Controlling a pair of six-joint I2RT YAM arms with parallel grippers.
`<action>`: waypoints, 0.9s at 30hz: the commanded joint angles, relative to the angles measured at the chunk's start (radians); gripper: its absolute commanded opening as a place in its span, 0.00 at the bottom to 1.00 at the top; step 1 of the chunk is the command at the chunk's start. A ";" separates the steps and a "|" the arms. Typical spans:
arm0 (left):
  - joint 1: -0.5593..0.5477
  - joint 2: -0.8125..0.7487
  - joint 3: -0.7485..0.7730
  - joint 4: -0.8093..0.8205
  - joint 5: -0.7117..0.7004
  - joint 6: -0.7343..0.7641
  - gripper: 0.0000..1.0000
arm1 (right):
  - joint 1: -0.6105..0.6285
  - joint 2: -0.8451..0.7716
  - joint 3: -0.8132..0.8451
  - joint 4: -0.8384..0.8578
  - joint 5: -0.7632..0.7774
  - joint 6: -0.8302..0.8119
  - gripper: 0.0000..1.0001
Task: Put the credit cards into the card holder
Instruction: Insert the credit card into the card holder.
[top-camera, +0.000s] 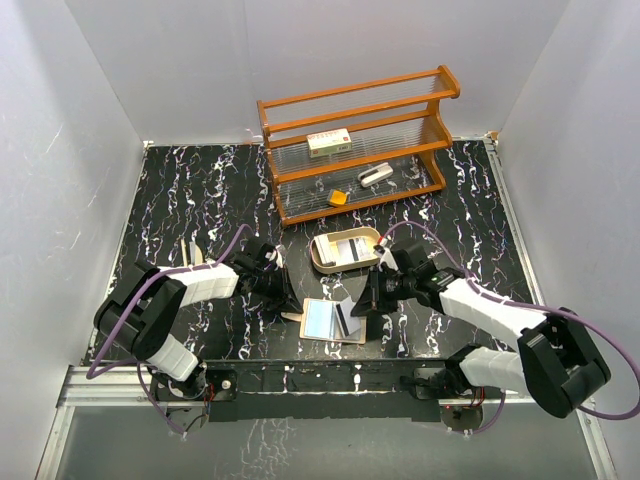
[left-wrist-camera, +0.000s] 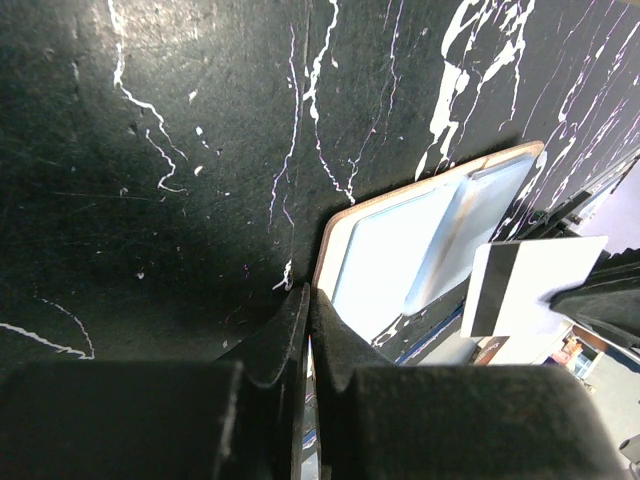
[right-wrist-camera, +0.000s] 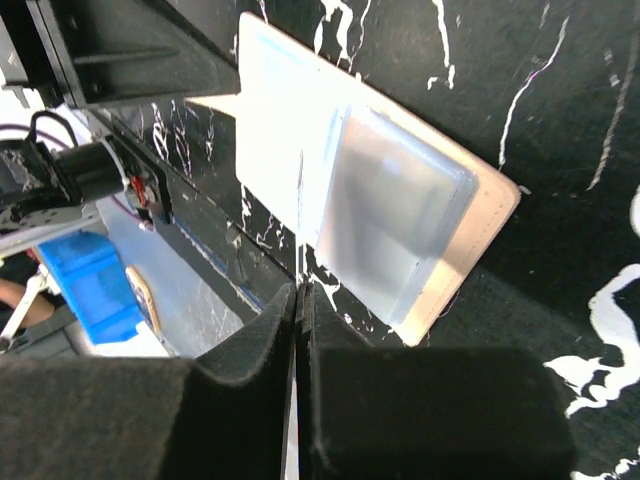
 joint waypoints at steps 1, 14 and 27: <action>-0.005 0.024 -0.022 -0.034 -0.091 0.028 0.03 | -0.003 0.019 -0.033 0.109 -0.110 0.017 0.00; -0.005 0.021 -0.031 -0.026 -0.089 0.019 0.03 | -0.003 0.116 -0.101 0.246 -0.109 0.050 0.00; -0.005 0.027 -0.034 -0.015 -0.083 0.014 0.03 | -0.004 0.158 -0.136 0.315 -0.114 0.084 0.00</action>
